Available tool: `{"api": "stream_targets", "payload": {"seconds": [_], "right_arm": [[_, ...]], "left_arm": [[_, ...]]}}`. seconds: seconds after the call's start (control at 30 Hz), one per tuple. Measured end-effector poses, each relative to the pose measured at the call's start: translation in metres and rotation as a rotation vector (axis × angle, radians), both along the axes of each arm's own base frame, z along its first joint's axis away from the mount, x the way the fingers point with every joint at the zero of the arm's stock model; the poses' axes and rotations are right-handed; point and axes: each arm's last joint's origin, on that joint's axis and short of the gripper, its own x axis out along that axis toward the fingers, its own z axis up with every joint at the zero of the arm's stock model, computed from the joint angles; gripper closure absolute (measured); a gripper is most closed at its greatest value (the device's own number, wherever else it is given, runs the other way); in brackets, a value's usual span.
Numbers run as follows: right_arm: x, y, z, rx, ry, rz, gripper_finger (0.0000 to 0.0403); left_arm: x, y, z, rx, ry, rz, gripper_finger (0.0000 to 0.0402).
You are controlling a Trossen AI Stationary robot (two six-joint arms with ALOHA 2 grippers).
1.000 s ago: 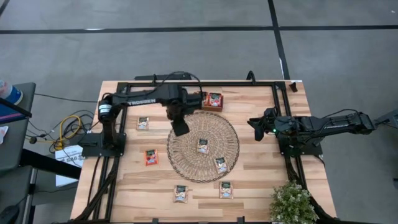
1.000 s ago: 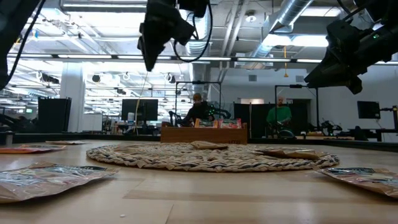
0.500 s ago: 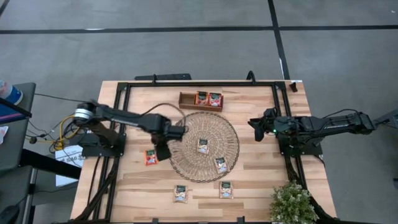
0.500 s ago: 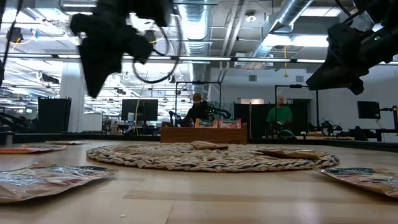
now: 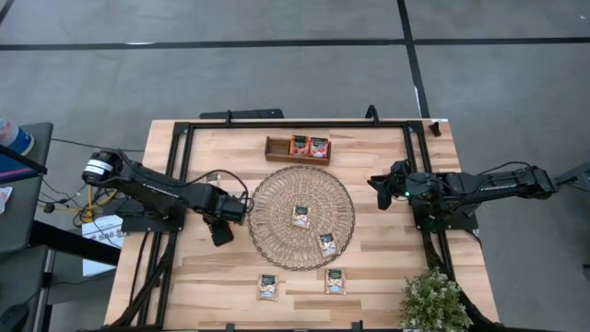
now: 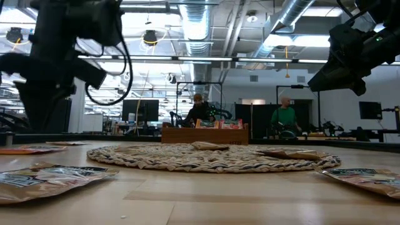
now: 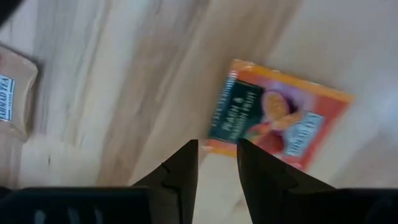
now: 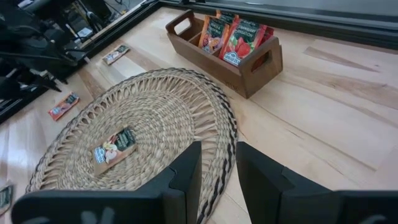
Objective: Pick & Place Tea
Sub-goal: Put the orange tea bag into the middle section of the wooden organizer
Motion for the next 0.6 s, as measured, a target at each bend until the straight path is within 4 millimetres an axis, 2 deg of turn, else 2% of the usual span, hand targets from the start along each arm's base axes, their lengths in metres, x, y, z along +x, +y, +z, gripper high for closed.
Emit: {"api": "stream_targets", "payload": {"seconds": [0.2,0.6], "right_arm": [[-0.0001,0.0,-0.0002,0.0,0.003,0.0,0.031],[-0.0004,0.0,-0.0006,-0.001,0.008,-0.001,0.031]], "left_arm": [[0.0013,0.0015,-0.0107,0.045,-0.069,-0.046,0.0298],[0.0018,0.0003,-0.0119,0.008,-0.073,-0.146,0.0298]]}}
